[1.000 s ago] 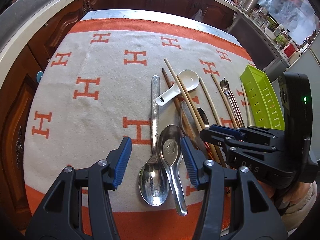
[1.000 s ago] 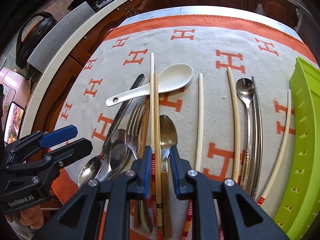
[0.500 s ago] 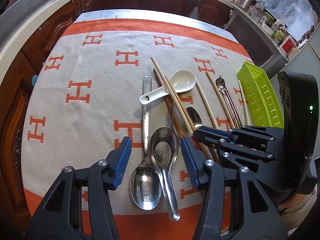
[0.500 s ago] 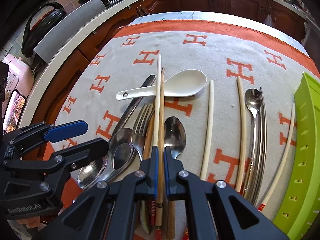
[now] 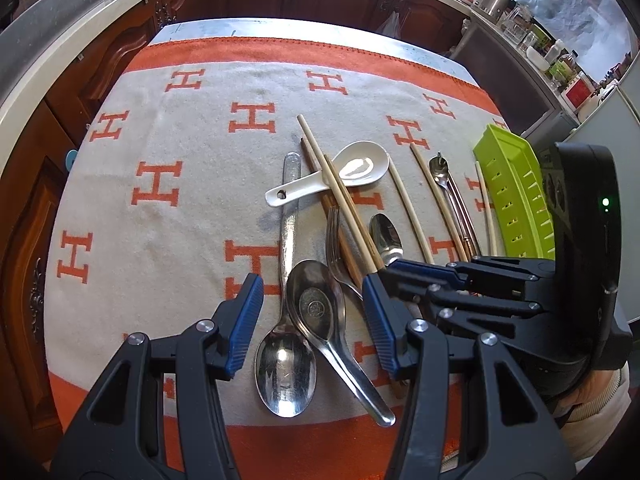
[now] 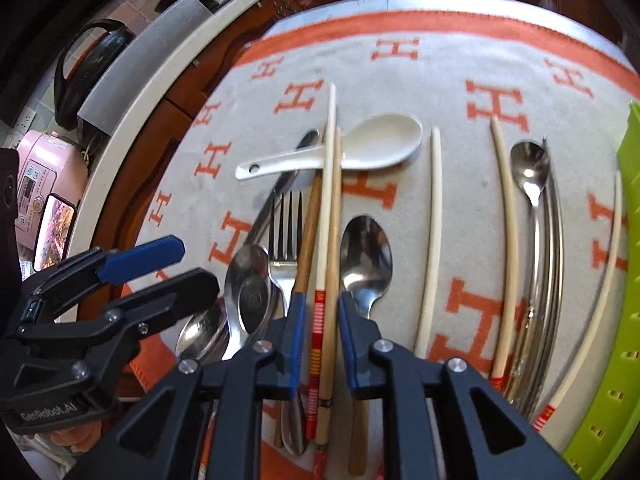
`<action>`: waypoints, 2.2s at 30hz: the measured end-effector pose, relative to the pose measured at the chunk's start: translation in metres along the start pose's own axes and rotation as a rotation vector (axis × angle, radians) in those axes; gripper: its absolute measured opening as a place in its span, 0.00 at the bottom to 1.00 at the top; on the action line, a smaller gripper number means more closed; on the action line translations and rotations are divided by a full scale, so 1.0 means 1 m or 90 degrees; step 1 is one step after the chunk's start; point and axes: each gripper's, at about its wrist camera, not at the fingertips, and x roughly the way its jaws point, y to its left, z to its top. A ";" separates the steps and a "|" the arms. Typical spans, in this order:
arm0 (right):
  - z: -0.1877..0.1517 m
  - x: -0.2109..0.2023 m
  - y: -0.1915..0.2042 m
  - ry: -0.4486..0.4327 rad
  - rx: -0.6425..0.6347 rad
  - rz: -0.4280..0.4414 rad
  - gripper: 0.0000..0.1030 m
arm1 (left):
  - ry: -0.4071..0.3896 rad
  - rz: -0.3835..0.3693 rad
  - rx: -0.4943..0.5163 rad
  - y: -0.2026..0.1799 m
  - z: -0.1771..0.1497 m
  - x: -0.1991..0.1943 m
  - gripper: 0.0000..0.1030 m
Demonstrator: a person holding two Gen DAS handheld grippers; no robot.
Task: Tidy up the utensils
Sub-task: 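Move the left tool back to the chopsticks while the right tool follows, then grasp a red-banded chopstick with the left tool while the right tool grasps another, then carry both red-banded chopsticks into the lime-green tray with both tools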
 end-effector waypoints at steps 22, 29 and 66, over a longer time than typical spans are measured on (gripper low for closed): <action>-0.018 -0.028 -0.021 -0.047 0.056 0.032 0.06 | 0.006 0.003 0.018 -0.017 0.004 0.002 0.47; -0.026 -0.057 -0.038 -0.098 0.094 0.018 0.06 | 0.031 -0.030 0.014 -0.033 0.017 0.022 0.46; -0.062 -0.130 -0.074 -0.184 0.192 0.012 0.06 | 0.047 -0.122 -0.057 -0.071 0.031 0.006 0.03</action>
